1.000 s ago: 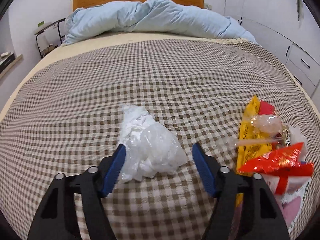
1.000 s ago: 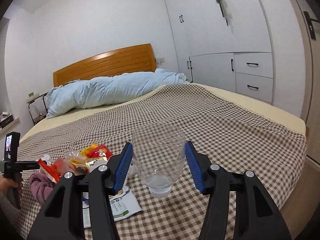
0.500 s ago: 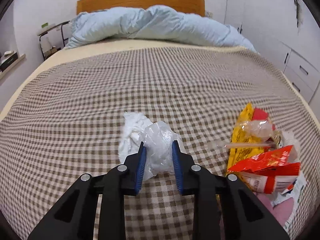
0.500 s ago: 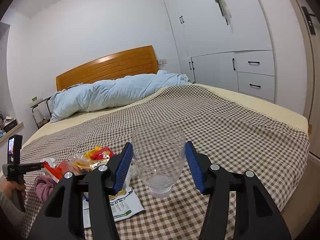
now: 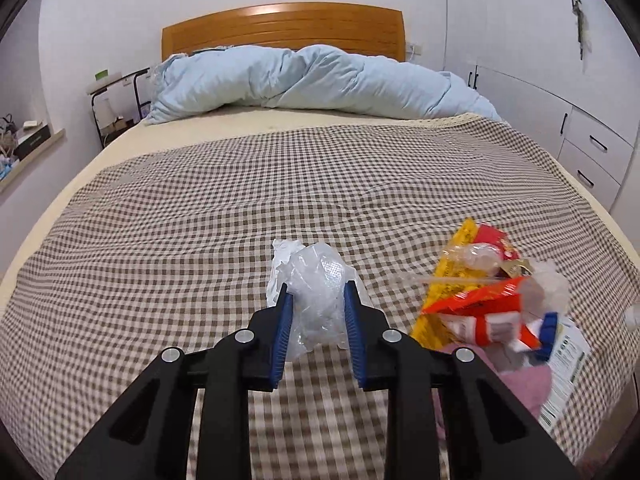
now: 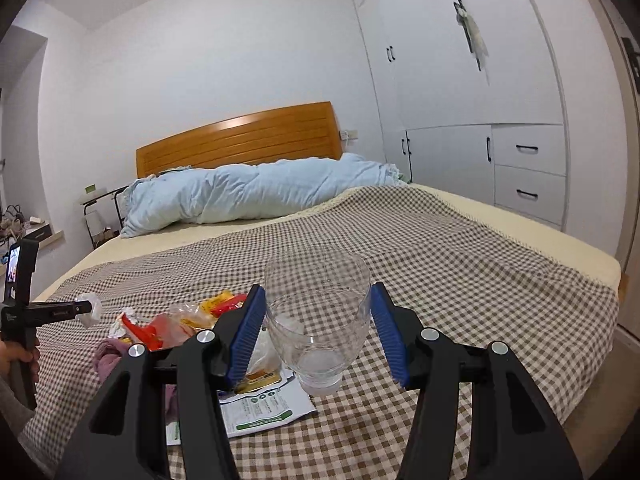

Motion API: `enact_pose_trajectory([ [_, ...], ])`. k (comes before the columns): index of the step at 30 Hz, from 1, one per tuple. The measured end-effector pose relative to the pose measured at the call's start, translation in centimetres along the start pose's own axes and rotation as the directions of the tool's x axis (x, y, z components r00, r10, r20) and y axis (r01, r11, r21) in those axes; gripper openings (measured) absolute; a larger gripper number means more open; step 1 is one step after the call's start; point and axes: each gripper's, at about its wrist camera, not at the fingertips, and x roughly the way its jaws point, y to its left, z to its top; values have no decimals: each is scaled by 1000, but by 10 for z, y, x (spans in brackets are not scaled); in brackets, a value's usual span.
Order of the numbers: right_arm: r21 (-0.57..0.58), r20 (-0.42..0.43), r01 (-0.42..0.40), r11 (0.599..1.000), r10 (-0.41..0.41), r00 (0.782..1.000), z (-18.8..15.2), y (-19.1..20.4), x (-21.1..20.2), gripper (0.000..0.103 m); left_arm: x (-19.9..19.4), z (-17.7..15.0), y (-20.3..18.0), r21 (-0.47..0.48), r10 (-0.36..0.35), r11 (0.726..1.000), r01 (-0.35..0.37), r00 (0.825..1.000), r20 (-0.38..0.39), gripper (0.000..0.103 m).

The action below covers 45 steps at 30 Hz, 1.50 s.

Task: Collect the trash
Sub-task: 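Carry the white bag in the left tool and bottle in the right tool toward the bin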

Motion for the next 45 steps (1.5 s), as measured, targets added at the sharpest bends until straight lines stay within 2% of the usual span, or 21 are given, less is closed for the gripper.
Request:
enact_pose_trajectory([
  [8, -30, 22, -48, 998, 49, 999, 5, 7, -30, 53, -37, -9, -4, 2, -3, 1000, 3, 1000, 13, 23],
  [17, -43, 2, -109, 993, 109, 994, -6, 16, -66, 53, -81, -24, -18, 17, -27, 1000, 26, 999, 32, 23],
  [28, -59, -15, -146, 987, 146, 989, -19, 19, -103, 53, -136, -49, -37, 30, -76, 997, 74, 995, 72, 23],
  [35, -67, -16, -165, 984, 164, 986, -25, 19, -125, 53, -169, -73, -52, 46, -126, 991, 122, 985, 115, 23],
  [45, -71, -31, -179, 981, 177, 984, -40, 17, -144, 53, -200, -117, -73, 56, -237, 971, 232, 964, 119, 23],
])
